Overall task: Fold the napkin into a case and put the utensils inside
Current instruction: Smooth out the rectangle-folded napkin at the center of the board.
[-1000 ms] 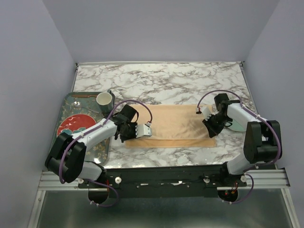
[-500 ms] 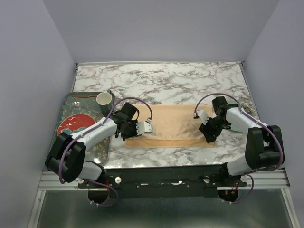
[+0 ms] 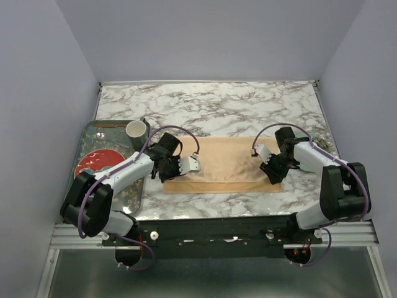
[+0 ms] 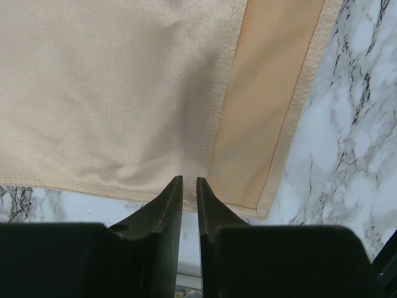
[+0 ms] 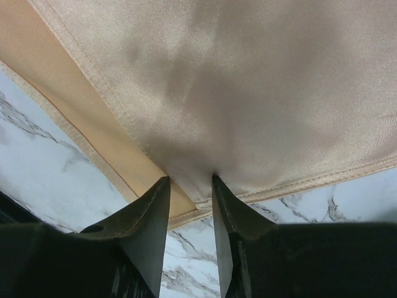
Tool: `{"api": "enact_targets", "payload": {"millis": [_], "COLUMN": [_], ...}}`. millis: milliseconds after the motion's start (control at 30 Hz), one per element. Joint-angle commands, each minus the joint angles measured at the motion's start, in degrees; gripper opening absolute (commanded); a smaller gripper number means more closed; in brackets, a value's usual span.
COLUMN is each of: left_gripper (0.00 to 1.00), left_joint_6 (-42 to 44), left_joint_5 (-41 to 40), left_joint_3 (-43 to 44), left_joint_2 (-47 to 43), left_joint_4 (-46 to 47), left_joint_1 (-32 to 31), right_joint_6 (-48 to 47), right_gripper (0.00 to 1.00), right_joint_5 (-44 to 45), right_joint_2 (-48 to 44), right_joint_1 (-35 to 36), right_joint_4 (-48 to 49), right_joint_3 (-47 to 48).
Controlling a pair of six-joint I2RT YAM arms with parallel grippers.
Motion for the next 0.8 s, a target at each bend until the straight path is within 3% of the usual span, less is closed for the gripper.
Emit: {"api": "enact_targets", "payload": {"millis": [0,133,233,567,633,667,700,767], "left_gripper": [0.28,0.34,0.38,0.47,0.47,0.47,0.47,0.48], "left_joint_6": [1.34,1.96,2.31,4.69,4.69,4.51,4.42,4.34], "left_joint_5": [-0.46,-0.02,0.24,1.39,1.38,1.38,1.38,1.56], "left_joint_3": [0.45,0.37,0.28,-1.48,-1.57,-1.57,-1.57,-1.39], "left_joint_2": [-0.44,-0.79,-0.88,-3.96,-3.78,-3.78,-3.78,-3.70], "left_joint_4": [-0.71,-0.80,-0.80,-1.06,-0.71,-0.71,-0.36,-0.18], "left_joint_1": [0.06,0.15,-0.02,-0.38,-0.29,-0.29,-0.29,-0.38], "right_joint_6": [-0.78,-0.78,-0.61,-1.04,-2.36,-2.54,-2.89,-2.98], "right_gripper": [0.37,0.26,0.02,0.01,0.13,0.29,0.37,0.43], "right_joint_5": [1.27,0.83,1.01,0.30,1.00,1.62,1.80,1.80], "right_joint_2": [-0.02,-0.81,-0.46,-2.65,-2.66,-2.57,-2.57,-2.66], "right_joint_1": [0.45,0.36,0.36,0.36,0.45,0.36,0.53,0.45], "right_joint_4": [0.52,-0.63,-0.80,-2.03,-1.86,-1.42,-1.16,-0.37], "right_joint_3": [0.08,0.96,1.49,1.84,1.49,1.23,0.79,0.35]}}
